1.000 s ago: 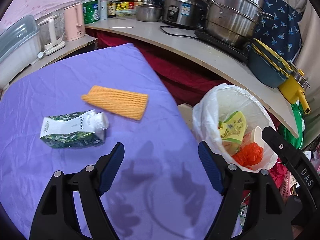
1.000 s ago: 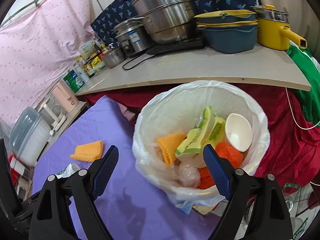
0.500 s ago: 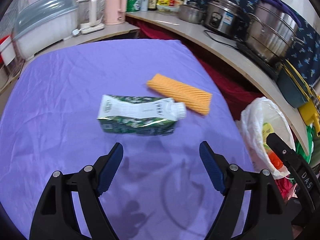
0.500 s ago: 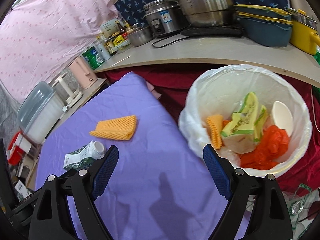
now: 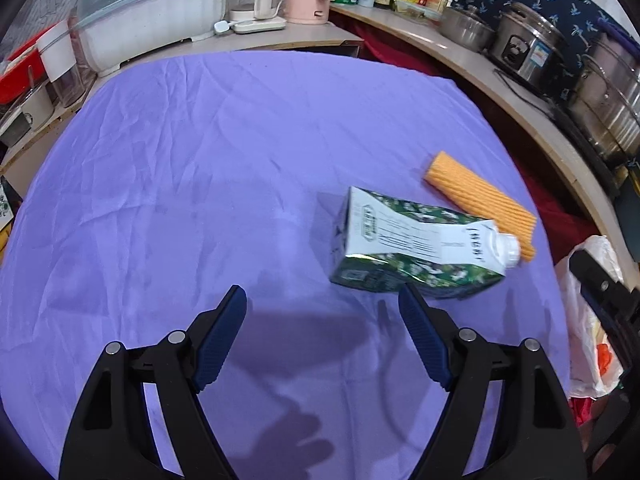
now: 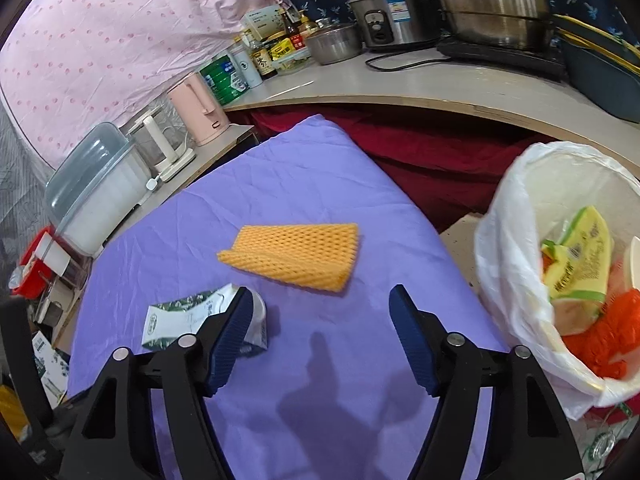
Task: Collect trash
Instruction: 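Move both grippers back to the milk carton and foam net on the table, then grasp the green-and-white milk carton with the left gripper while the right grasps the orange foam net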
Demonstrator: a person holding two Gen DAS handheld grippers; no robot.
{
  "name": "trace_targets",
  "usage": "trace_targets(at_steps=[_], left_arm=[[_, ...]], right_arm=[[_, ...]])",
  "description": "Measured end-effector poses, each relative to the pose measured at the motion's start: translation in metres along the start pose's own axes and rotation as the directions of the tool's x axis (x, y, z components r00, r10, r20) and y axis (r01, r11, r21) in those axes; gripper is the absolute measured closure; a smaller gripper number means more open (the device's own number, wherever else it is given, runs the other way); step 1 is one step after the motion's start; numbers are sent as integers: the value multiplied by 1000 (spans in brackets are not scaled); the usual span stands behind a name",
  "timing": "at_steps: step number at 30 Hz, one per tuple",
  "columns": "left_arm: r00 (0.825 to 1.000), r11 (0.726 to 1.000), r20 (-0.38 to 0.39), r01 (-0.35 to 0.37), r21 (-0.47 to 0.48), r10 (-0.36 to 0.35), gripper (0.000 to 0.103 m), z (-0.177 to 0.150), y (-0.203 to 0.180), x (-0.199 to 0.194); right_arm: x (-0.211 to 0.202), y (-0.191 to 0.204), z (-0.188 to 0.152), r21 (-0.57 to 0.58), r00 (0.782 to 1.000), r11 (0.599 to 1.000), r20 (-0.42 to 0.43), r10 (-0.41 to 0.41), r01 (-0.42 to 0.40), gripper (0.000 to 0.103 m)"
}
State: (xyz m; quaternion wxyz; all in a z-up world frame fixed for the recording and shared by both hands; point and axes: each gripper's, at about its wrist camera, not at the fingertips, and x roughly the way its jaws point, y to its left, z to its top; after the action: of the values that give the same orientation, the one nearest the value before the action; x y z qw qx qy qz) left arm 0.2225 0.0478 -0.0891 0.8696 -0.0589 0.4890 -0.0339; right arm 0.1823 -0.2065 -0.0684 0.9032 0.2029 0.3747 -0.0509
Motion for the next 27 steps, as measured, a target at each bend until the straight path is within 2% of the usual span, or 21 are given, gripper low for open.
trace_targets(at_steps=[7, 13, 21, 24, 27], left_arm=[[1000, 1000, -5, -21, -5, 21, 29, 22, 8, 25], [999, 999, 14, -34, -35, 35, 28, 49, 9, 34], [999, 997, 6, 41, -66, -40, 24, 41, 9, 17], [998, 996, 11, 65, -62, -65, 17, 33, 1, 8], [996, 995, 8, 90, -35, -89, 16, 27, -17, 3]], right_arm=[[38, 15, 14, -26, 1000, 1000, -28, -5, 5, 41], [60, 23, 5, -50, 996, 999, -84, 3, -7, 43], [44, 46, -32, -95, 990, 992, -125, 66, -78, 43], [35, 44, -37, -91, 992, 994, -110, 58, -68, 43], [22, 27, -30, -54, 997, 998, -69, 31, -34, 43]])
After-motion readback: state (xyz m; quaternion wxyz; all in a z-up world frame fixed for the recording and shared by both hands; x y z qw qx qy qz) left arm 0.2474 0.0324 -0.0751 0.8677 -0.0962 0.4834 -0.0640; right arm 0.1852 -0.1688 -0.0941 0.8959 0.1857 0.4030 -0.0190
